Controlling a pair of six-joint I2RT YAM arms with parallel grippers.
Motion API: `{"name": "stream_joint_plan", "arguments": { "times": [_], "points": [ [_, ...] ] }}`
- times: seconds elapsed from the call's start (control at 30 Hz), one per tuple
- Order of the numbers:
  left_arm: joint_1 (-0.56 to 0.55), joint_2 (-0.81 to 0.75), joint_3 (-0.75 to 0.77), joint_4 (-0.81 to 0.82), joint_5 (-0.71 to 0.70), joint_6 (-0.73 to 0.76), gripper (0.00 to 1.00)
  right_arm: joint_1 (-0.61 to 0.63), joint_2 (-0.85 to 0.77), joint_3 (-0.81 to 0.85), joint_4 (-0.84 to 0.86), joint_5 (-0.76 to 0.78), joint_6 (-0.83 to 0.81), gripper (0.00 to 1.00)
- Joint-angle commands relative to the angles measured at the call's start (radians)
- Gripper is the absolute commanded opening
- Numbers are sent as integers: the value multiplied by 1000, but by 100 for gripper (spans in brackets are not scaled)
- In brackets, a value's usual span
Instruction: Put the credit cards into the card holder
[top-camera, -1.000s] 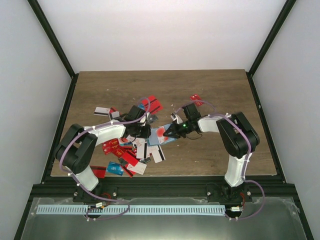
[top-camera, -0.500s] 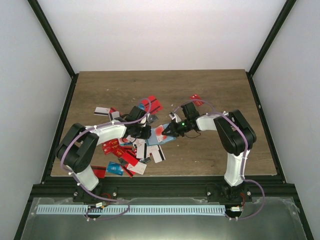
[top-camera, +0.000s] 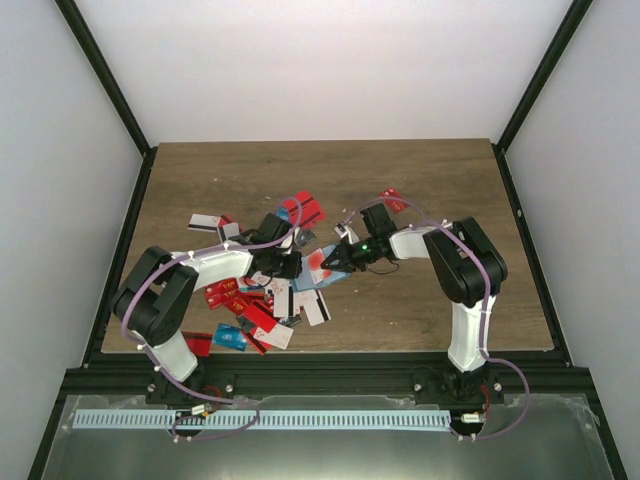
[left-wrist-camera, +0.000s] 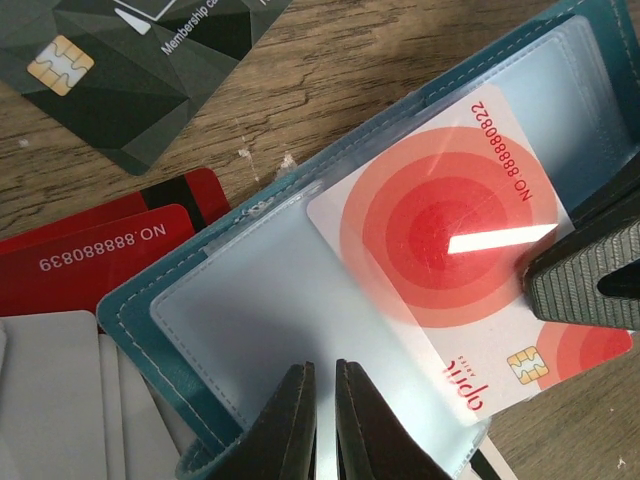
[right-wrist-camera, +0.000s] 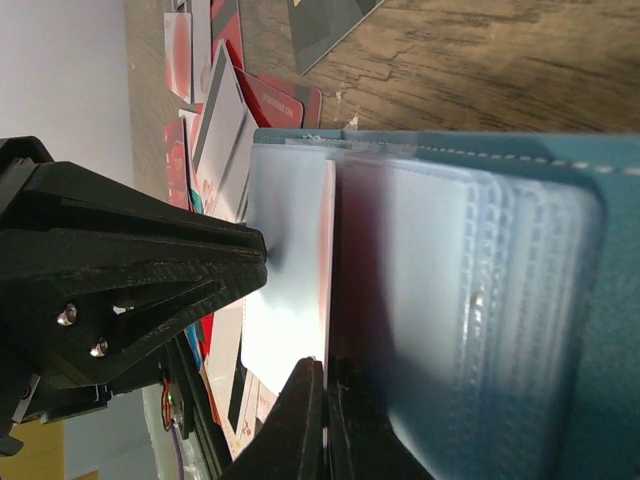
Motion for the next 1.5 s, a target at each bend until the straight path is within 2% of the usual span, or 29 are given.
{"name": "stream_joint_plan", "arguments": {
  "times": [0.0, 0.23, 0.4, 1.0, 1.47],
  "points": [
    [-4, 12, -22, -14, -8, 1, 9, 11, 13, -14, 51, -32, 8, 1],
    [-5, -66, -20, -51, -17, -39, 11, 12, 4, -51, 96, -36, 59, 1],
    [-8, -148, -27, -111, -75, -53, 15, 12, 14, -55, 95, -20, 58, 1],
    [-9, -25, -82, -48, -60, -55, 10, 23, 24, -43, 96, -21, 72, 1],
    [-10, -22, -99, -33, -51, -54, 9, 85, 62, -10, 128, -39, 112, 1]
  ]
}}
